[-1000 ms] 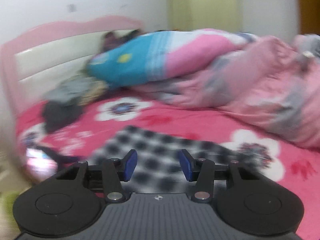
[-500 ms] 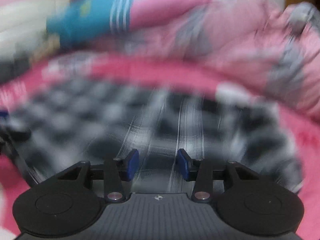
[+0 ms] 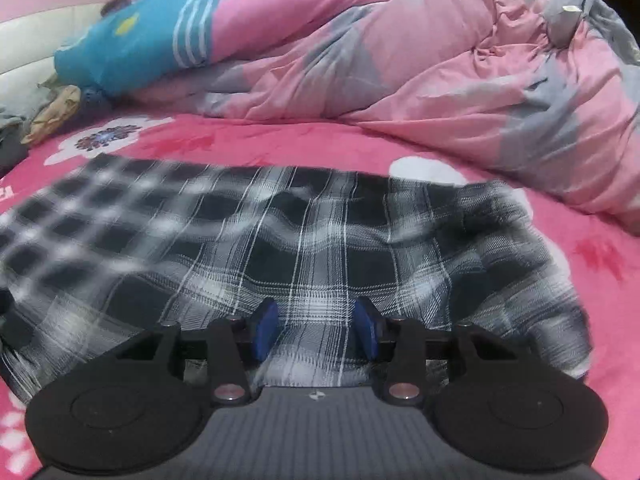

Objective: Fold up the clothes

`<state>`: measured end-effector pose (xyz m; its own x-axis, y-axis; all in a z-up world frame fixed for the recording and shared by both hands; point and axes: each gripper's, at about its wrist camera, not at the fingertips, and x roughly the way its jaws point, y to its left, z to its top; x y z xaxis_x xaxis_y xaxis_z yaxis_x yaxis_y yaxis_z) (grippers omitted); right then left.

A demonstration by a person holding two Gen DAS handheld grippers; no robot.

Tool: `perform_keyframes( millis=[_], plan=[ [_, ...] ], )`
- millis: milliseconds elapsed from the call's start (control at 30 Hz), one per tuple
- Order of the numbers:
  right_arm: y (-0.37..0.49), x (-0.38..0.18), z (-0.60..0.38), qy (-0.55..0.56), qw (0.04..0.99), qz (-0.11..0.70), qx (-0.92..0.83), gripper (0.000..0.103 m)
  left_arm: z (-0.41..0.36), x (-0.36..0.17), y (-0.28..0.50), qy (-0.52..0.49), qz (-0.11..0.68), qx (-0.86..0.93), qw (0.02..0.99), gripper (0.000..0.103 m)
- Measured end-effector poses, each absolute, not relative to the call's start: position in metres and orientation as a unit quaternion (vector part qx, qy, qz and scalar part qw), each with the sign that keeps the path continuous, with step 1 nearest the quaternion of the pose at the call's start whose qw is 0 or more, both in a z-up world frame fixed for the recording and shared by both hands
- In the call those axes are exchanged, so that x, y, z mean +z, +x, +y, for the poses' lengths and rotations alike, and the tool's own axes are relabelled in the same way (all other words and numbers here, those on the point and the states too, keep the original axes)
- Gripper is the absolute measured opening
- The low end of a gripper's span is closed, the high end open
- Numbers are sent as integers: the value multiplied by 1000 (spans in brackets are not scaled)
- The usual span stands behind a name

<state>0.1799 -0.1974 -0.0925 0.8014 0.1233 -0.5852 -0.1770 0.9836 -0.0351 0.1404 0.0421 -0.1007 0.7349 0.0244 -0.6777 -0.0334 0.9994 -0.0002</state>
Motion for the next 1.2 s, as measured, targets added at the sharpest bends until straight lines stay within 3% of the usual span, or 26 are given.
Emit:
perform_keyframes(
  millis=[167, 333, 600, 1200],
  plan=[
    [163, -73, -185, -31, 954, 273, 123, 45, 41, -101, 142, -7, 372, 23, 928, 103],
    [164, -103, -179, -56, 944, 296, 136, 46, 39, -101, 145, -4, 382, 28, 924, 103],
    [142, -78, -182, -45, 946, 278, 162, 46, 37, -100, 148, -1, 392, 33, 920, 103],
    [138, -102, -177, -86, 938, 292, 168, 50, 30, -99, 149, 9, 399, 46, 916, 103]
  ],
)
